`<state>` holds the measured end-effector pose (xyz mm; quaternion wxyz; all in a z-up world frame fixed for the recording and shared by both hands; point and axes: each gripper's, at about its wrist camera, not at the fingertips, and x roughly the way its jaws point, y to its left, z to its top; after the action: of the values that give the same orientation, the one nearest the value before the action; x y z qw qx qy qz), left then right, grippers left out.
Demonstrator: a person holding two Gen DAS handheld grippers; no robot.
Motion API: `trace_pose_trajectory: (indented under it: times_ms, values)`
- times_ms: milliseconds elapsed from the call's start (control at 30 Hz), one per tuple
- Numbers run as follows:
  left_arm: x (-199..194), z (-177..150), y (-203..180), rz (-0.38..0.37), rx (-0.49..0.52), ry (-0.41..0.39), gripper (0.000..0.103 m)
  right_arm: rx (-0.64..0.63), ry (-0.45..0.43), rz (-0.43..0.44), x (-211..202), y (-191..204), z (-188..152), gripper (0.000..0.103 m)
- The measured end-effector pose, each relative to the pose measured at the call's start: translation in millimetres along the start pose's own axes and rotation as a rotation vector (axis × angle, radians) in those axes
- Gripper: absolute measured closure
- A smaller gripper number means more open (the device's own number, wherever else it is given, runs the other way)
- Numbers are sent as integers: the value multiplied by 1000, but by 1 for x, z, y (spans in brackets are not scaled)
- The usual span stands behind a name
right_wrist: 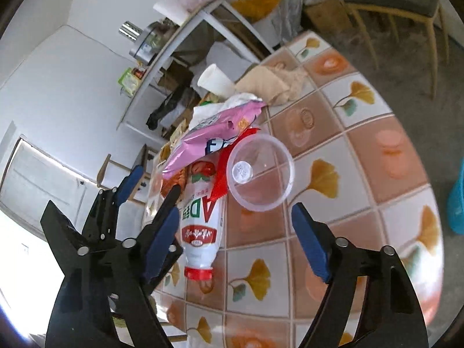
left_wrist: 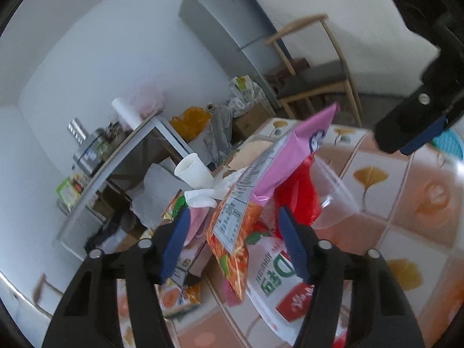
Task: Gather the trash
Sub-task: 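Grasp the pink snack bag with the left tool while the right tool grasps the clear cup, then carry the pink bag and clear cup to the wastebasket and release both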
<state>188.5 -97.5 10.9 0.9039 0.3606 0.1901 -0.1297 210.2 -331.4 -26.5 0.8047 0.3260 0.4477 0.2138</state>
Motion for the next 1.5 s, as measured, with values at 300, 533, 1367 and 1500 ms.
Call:
trace_pose_trajectory:
  times_ms: [300, 533, 1367, 1500]
  values:
    - [17, -5, 5, 8, 24, 21, 94, 18, 46, 35, 44, 24, 9, 45]
    - [0, -8, 48, -42, -203, 20, 99, -20, 36, 36, 49, 40, 3, 49]
    - [-57, -54, 106, -150, -705, 33, 100, -72, 39, -104, 27, 48, -10, 99]
    - [-65, -62, 113, -141, -735, 33, 100, -51, 61, -93, 10, 46, -22, 99]
